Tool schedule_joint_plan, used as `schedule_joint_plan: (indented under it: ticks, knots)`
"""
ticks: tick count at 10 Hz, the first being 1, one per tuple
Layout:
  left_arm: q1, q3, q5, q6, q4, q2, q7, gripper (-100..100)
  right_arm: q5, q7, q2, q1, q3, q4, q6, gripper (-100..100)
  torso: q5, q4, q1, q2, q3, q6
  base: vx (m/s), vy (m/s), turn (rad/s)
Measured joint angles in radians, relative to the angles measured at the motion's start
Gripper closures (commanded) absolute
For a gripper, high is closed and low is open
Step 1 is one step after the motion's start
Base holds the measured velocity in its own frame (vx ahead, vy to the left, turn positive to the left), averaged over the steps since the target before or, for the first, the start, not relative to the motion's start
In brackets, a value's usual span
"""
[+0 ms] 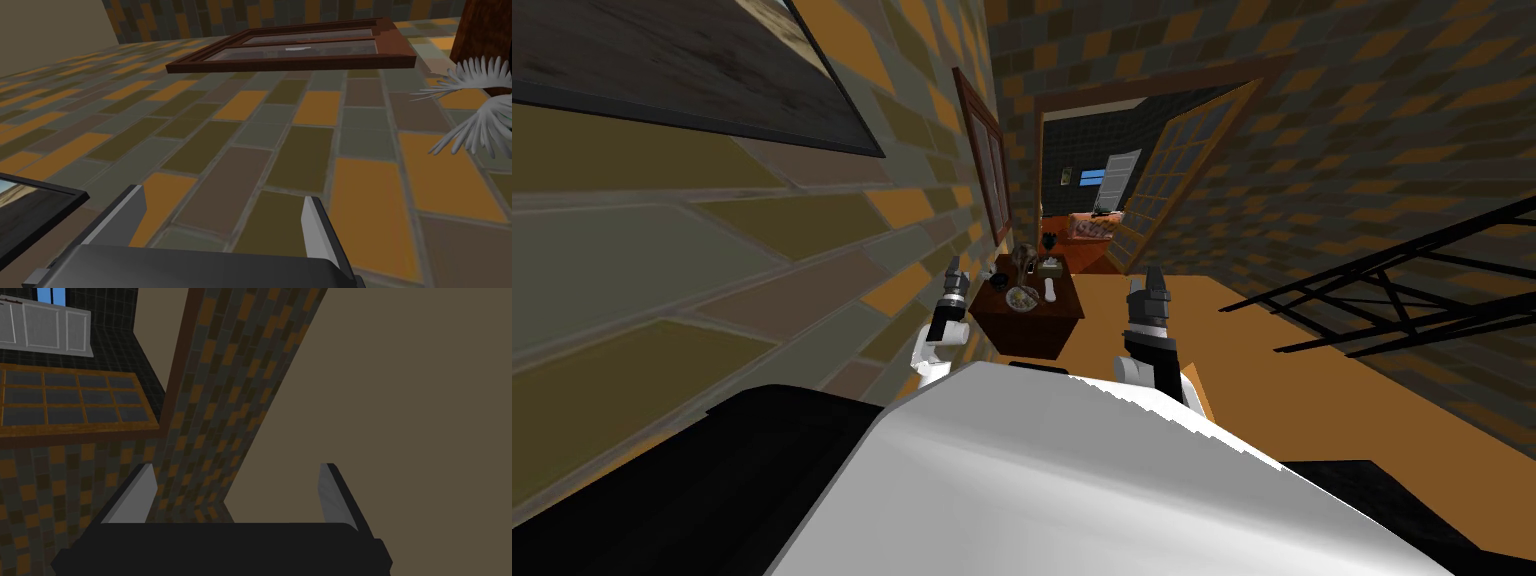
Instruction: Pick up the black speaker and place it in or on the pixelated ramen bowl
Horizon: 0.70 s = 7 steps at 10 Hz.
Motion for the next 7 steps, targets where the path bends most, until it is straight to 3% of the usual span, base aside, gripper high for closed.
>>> schedule_joint_plan:
  ticks: [7]
  knots:
    - [-0.062,0.059,-0.004,0.17,0.038,0.013,-0.006,-100,0.0,0.0,0.0,0.0,0.0,0.0,0.0,0,0.0,0.0,0.001,0.0,0.0,0.0,0.008,-0.034,-0.047]
